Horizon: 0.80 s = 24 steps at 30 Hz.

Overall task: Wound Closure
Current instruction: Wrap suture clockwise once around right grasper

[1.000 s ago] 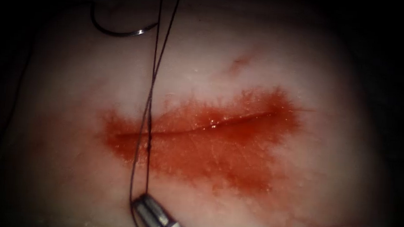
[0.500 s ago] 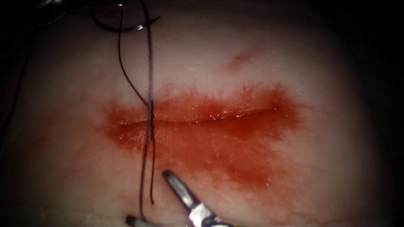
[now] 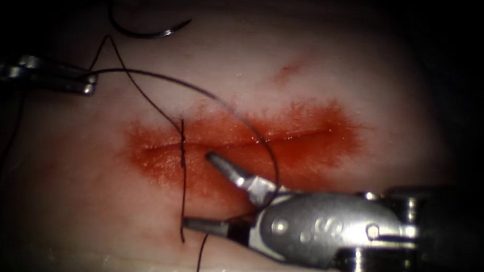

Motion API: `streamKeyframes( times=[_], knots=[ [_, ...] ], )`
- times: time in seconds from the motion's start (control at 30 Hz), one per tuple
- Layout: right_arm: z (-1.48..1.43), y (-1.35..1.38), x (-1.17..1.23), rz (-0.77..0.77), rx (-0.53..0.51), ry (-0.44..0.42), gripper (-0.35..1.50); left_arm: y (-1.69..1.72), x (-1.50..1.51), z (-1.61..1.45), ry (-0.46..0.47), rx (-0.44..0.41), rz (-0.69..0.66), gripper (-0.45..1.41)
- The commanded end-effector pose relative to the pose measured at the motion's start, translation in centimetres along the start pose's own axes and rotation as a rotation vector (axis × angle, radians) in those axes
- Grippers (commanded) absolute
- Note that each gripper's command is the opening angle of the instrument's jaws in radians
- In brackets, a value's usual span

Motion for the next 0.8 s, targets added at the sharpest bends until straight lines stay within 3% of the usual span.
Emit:
streamKeyframes(
  times=[0.03,0.2,0.4,0.63,0.8],
  knots=[
    [0.06,-0.02,0.00,-0.001,0.037,-0.013,1.47,-0.01,-0.04,0.03,-0.001,-0.008,-0.001,-0.45],
    [-0.21,-0.06,-0.13,-0.053,0.213,0.101,1.47,-0.02,-0.01,-0.07,0.006,-0.022,-0.012,-0.45],
    [-0.62,0.02,-0.31,0.015,0.417,0.274,1.48,0.00,-0.01,-0.20,0.005,-0.033,-0.005,-0.45],
    [-0.68,0.44,-0.42,0.029,0.382,0.314,1.47,0.08,0.01,-0.22,0.003,-0.041,0.020,-0.45],
    [-0.49,0.71,-0.41,0.050,0.312,0.317,1.15,0.20,0.03,-0.11,0.008,-0.043,0.030,-0.45]
  ],
)
